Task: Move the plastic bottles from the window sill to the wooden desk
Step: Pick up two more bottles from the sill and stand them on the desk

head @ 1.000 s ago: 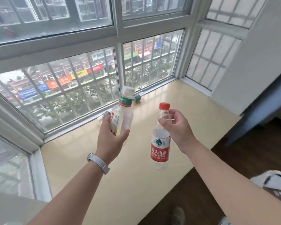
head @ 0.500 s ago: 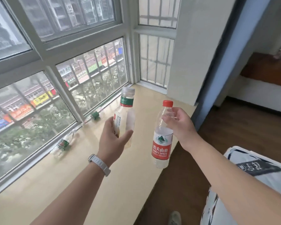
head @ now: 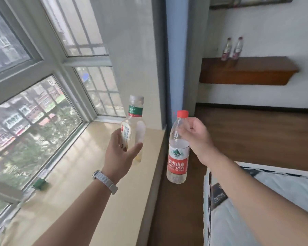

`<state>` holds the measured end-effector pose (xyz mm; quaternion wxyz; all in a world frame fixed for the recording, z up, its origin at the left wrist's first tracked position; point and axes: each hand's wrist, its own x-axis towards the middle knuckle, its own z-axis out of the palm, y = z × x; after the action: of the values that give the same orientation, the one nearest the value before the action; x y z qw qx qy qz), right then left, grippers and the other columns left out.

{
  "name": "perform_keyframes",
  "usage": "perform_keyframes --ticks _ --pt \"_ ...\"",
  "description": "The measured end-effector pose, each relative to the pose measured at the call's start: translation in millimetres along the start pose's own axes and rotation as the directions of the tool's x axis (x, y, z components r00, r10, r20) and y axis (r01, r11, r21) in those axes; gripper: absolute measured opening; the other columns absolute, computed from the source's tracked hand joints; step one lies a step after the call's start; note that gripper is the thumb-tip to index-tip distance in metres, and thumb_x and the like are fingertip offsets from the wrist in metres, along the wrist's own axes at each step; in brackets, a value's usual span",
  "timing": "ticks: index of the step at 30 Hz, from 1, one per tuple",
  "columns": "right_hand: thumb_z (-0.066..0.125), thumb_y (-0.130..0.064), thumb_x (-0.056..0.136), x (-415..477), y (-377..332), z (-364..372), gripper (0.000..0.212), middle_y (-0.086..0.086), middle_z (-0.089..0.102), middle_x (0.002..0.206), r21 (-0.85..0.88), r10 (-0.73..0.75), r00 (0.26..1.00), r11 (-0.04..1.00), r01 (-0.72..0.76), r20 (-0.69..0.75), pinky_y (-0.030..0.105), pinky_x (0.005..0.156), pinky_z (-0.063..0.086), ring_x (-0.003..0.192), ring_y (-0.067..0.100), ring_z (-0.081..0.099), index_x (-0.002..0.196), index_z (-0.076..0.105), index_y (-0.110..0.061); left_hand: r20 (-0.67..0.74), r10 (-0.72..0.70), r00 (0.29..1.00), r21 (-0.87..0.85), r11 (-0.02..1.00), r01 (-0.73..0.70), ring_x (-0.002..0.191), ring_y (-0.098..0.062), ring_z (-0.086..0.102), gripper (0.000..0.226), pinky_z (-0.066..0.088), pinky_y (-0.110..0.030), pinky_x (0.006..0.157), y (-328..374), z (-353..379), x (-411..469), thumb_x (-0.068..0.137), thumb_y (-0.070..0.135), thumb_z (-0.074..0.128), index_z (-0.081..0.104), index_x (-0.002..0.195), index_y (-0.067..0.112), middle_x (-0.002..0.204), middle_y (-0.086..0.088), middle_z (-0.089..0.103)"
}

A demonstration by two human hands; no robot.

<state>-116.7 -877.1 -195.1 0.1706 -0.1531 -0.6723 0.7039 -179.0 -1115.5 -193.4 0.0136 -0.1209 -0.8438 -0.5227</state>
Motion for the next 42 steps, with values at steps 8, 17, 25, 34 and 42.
perform_keyframes --ticks 8,17,25,34,42 --pt "0.072 -0.02 0.085 34.9 -9.5 -86.8 0.027 0.004 0.069 0.102 -0.087 -0.036 0.971 0.996 0.016 -0.236 0.027 0.07 0.055 0.092 0.015 0.068 0.109 0.06 -0.017 0.177 0.109 0.978 -0.1 0.991 -0.092 0.096 -0.007 0.063 0.069 0.051 -0.019 0.073 34.0 91.3 62.6 0.074 0.034 0.083 0.048 0.132 0.02 0.112 0.006 0.062" --pt "0.07 -0.023 0.086 96.1 -11.8 -140.4 0.03 0.001 0.067 0.106 -0.139 -0.026 0.901 0.99 -0.038 -0.434 0.025 0.068 0.052 0.097 0.015 0.066 0.113 0.058 -0.019 0.309 0.197 0.931 -0.111 0.979 -0.17 0.091 -0.001 0.057 0.057 0.042 -0.001 0.062 52.2 175.8 147.7 0.082 0.018 0.079 0.044 0.127 0.021 0.106 0.015 0.055" --pt "0.071 -0.031 0.086 211.7 -17.5 -135.7 0.034 -0.004 0.064 0.109 -0.191 -0.025 0.855 0.978 -0.087 -0.518 0.027 0.074 0.057 0.1 0.014 0.065 0.117 0.056 -0.024 0.397 0.244 0.885 -0.195 0.964 -0.179 0.107 -0.013 0.057 0.062 0.045 -0.013 0.075 66.6 225.3 277.5 0.083 0.026 0.079 0.039 0.13 0.027 0.121 0.006 0.055" --pt "0.071 -0.031 0.086 302.7 -31.1 -140.3 0.034 -0.007 0.064 0.11 -0.247 -0.058 0.791 0.961 -0.12 -0.61 0.025 0.075 0.058 0.101 0.011 0.064 0.117 0.057 -0.026 0.48 0.258 0.838 -0.267 0.953 -0.141 0.106 -0.013 0.06 0.063 0.047 -0.007 0.067 75.2 273.5 383.9 0.082 0.029 0.08 0.039 0.13 0.03 0.119 0.01 0.056" --pt "0.072 -0.032 0.086 351.1 -34.6 -169.7 0.035 -0.009 0.063 0.11 -0.269 -0.072 0.771 0.954 -0.132 -0.633 0.024 0.074 0.057 0.101 0.01 0.063 0.117 0.056 -0.027 0.517 0.26 0.816 -0.273 0.953 -0.131 0.111 -0.019 0.061 0.067 0.051 -0.016 0.075 79.7 312.1 421.1 0.082 0.027 0.08 0.04 0.136 0.022 0.125 0.003 0.058"
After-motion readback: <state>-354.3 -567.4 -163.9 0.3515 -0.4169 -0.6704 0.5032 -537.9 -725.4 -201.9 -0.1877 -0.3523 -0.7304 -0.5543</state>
